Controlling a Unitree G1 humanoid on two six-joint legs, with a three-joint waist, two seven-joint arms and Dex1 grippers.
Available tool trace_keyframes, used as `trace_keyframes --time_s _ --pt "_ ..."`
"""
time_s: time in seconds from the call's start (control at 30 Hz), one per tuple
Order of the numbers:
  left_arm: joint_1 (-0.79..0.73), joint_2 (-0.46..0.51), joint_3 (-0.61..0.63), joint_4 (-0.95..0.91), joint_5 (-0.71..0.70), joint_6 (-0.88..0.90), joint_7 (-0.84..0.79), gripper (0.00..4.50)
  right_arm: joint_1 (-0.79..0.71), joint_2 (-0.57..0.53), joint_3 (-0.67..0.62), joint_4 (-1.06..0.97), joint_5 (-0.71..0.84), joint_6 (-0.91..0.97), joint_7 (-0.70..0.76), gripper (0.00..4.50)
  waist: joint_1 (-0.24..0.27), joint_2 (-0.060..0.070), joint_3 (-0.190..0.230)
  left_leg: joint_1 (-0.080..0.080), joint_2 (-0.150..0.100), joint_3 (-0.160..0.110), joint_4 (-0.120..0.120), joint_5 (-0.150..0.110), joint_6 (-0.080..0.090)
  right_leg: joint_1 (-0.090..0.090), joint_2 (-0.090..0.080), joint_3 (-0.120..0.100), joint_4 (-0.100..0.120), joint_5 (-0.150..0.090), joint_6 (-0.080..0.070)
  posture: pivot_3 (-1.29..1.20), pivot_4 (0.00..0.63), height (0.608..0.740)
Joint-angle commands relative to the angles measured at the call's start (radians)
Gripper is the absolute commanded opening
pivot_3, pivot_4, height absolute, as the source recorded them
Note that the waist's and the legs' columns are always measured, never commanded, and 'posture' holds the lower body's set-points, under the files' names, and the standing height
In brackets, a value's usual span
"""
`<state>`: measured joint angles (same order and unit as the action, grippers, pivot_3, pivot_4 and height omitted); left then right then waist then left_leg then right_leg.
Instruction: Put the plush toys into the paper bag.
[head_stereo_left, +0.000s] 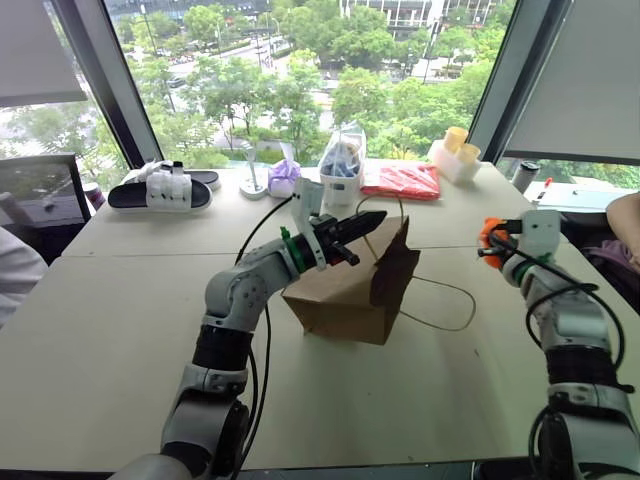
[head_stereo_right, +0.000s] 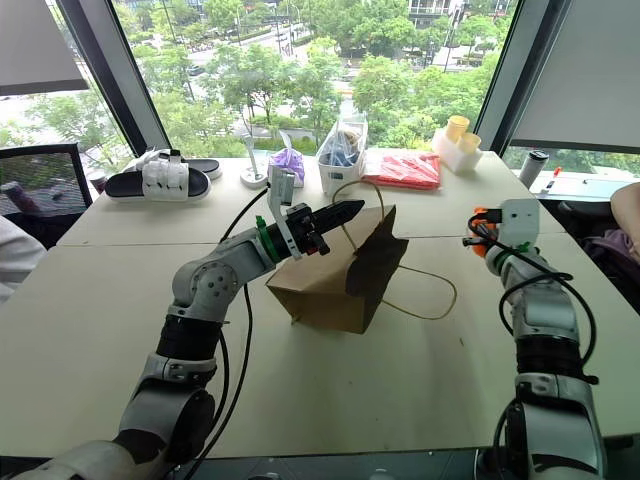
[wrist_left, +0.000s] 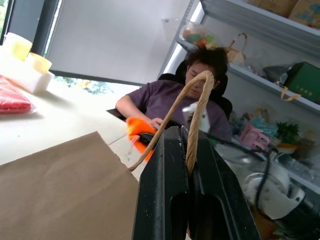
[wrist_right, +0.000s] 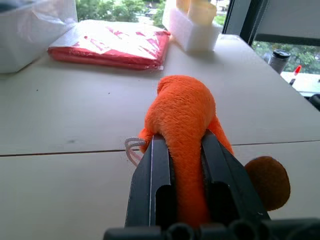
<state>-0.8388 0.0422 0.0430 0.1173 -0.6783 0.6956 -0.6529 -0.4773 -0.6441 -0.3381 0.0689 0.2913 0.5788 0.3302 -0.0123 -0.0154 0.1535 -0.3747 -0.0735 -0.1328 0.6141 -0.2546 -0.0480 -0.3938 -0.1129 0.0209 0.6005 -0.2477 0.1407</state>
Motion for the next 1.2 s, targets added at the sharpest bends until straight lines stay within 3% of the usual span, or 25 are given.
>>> trace_keyframes --time_s 0.03,0.2,0.4,0.83,1.03,1.2 --pt "-0.029 0.005 0.006 -0.004 -0.016 -0.010 -0.028 0.00 0.140 -0.063 -0.061 -0.391 0.229 0.201 0.151 0.01 -0.004 0.000 0.000 0.001 0.000 0.000 0.000 -0.001 0.001 0.001 0.000 0.000 -0.001 0.000 0.000 0.00 0.150 0.740" --pt "-0.040 0.006 -0.002 0.009 -0.024 0.005 -0.062 0.00 0.214 -0.064 -0.092 -0.588 0.419 0.360 0.173 0.01 -0.003 0.000 0.000 0.003 0.001 0.001 0.003 -0.004 0.007 0.004 0.001 0.000 0.000 0.000 0.000 0.00 0.150 0.740" --pt "-0.044 -0.003 -0.009 0.012 -0.019 0.010 -0.079 0.00 0.174 -0.037 -0.035 -0.605 0.483 0.391 0.154 0.01 0.005 0.000 0.000 0.001 0.000 0.000 0.008 -0.005 0.008 0.005 0.001 0.000 -0.001 0.000 0.000 0.00 0.150 0.740" --pt "-0.027 -0.022 -0.012 -0.027 -0.036 0.026 -0.071 0.00 0.036 -0.012 0.201 -0.410 0.372 0.325 0.190 0.01 0.002 0.000 0.000 0.001 0.000 0.000 0.007 -0.005 0.009 0.004 0.000 0.000 0.000 0.000 0.000 0.00 0.150 0.740" --pt "-0.018 -0.036 0.004 -0.066 -0.087 0.059 -0.070 0.00 -0.146 0.038 0.366 -0.205 0.236 0.258 0.232 0.01 -0.001 0.000 0.000 0.001 0.000 0.001 0.008 -0.005 0.009 0.003 0.000 0.000 0.001 0.000 0.000 0.00 0.150 0.740" --pt "-0.025 -0.044 0.046 -0.061 -0.126 0.068 -0.019 0.00 -0.187 0.074 0.408 -0.156 0.198 0.241 0.261 0.01 0.002 0.000 0.000 0.000 0.000 -0.001 0.007 -0.004 0.007 0.002 0.000 -0.001 0.000 0.000 0.000 0.00 0.150 0.740"
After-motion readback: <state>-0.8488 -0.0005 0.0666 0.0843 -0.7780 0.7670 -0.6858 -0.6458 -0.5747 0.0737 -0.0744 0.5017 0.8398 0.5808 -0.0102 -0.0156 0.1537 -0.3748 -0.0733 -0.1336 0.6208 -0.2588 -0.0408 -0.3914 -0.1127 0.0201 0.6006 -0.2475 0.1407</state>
